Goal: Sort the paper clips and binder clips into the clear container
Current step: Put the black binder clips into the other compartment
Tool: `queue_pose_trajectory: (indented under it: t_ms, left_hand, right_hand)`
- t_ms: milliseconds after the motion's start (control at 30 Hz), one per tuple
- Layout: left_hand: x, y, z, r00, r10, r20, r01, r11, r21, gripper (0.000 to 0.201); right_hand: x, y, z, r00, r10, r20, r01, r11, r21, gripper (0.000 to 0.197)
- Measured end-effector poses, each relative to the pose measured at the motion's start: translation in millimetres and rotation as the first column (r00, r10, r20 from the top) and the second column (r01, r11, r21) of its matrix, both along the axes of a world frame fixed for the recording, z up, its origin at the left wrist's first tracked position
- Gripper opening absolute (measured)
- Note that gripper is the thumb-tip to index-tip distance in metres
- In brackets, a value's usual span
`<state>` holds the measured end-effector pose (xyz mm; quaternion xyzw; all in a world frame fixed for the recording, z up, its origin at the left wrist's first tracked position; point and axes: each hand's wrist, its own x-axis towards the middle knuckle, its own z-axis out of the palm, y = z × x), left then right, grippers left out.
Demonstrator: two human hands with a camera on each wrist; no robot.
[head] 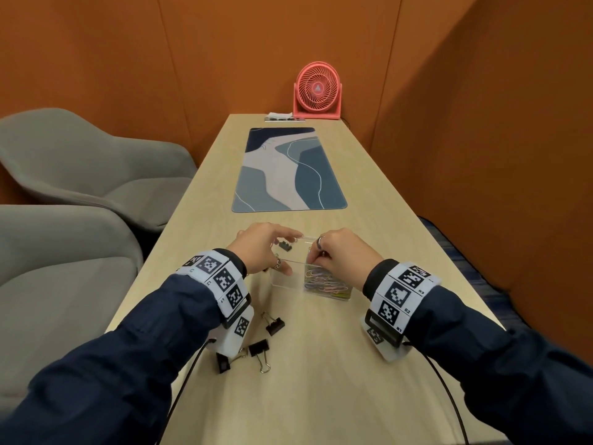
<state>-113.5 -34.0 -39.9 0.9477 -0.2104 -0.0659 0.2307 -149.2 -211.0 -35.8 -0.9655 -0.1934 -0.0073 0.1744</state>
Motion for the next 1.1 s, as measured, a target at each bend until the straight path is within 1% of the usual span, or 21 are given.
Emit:
queue_pose_trajectory:
  t_ms: [67, 100, 133, 200, 267, 300, 333, 400, 467, 533, 633, 733, 800, 1000, 1100]
  left_hand:
    - [1, 2, 1, 1.000, -0.017, -0.007, 0.017, 1.000, 0.008, 0.075]
    - [1, 3, 2, 0.999, -0.025, -0.021, 0.025, 1.000, 0.007, 0.075]
    - [1, 6, 4, 0.999, -0.029, -0.039, 0.029, 1.000, 0.006, 0.076]
    - [2, 15, 9, 0.998, -0.014, -0.069, 0.014, 1.000, 0.006, 0.077]
    - [5, 30, 12, 0.996, 0.023, -0.083, -0.027, 0.999, -0.043, 0.069]
    - [6, 39, 13, 0.995, 0.047, -0.085, -0.054, 0.996, -0.074, 0.060]
    - [8, 47, 15, 0.994, 0.073, -0.083, -0.081, 0.992, -0.094, 0.050]
    - [13, 63, 16, 0.988, 0.129, -0.086, -0.136, 0.987, -0.083, 0.034]
    - [18, 76, 14, 0.981, 0.172, -0.084, -0.174, 0.985, -0.014, 0.021]
    - [22, 84, 9, 0.978, 0.184, -0.096, -0.174, 0.979, 0.109, 0.015]
    - [24, 90, 0, 0.971, 0.178, -0.157, -0.122, 0.942, 0.312, 0.019]
    - [22, 91, -7, 0.969, 0.166, -0.182, -0.080, 0.911, 0.404, 0.019]
    - [20, 90, -12, 0.969, 0.161, -0.187, -0.069, 0.904, 0.422, 0.019]
    - [19, 91, -21, 0.971, 0.164, -0.174, -0.086, 0.918, 0.388, 0.017]
    - [16, 89, -20, 0.970, 0.168, -0.176, -0.088, 0.917, 0.388, 0.022]
  right_hand:
    - [-2, 0, 2, 0.999, -0.007, 0.045, 0.005, 0.999, 0.032, 0.020]
    - [-3, -1, 3, 0.996, -0.028, 0.090, 0.025, 0.999, 0.038, 0.024]
    - [-5, -3, 3, 0.989, -0.060, 0.134, 0.057, 0.998, 0.029, 0.032]
    - [-8, -5, 2, 0.981, -0.109, 0.161, 0.119, 0.992, -0.050, 0.058]
    - [-7, -10, -1, 0.987, -0.134, 0.094, 0.148, 0.975, -0.168, 0.082]
    - [-6, -12, -4, 0.988, -0.147, 0.054, 0.155, 0.966, -0.206, 0.087]
    - [-3, -14, -6, 0.987, -0.161, 0.020, 0.161, 0.962, -0.221, 0.088]
    - [1, -17, -10, 0.985, -0.171, -0.032, 0.162, 0.968, -0.192, 0.078]
    - [4, -18, -13, 0.982, -0.175, -0.064, 0.167, 0.980, -0.109, 0.069]
    - [4, -19, -13, 0.977, -0.192, -0.097, 0.192, 0.981, -0.014, 0.067]
    - [4, -21, -10, 0.970, -0.205, -0.133, 0.213, 0.976, 0.050, 0.067]
    - [5, -21, -10, 0.967, -0.210, -0.141, 0.220, 0.974, 0.055, 0.068]
    - [5, -22, -10, 0.967, -0.213, -0.142, 0.223, 0.973, 0.055, 0.069]
    - [4, -21, -11, 0.966, -0.221, -0.138, 0.233, 0.969, 0.079, 0.068]
    - [3, -21, -10, 0.966, -0.218, -0.140, 0.232, 0.969, 0.089, 0.067]
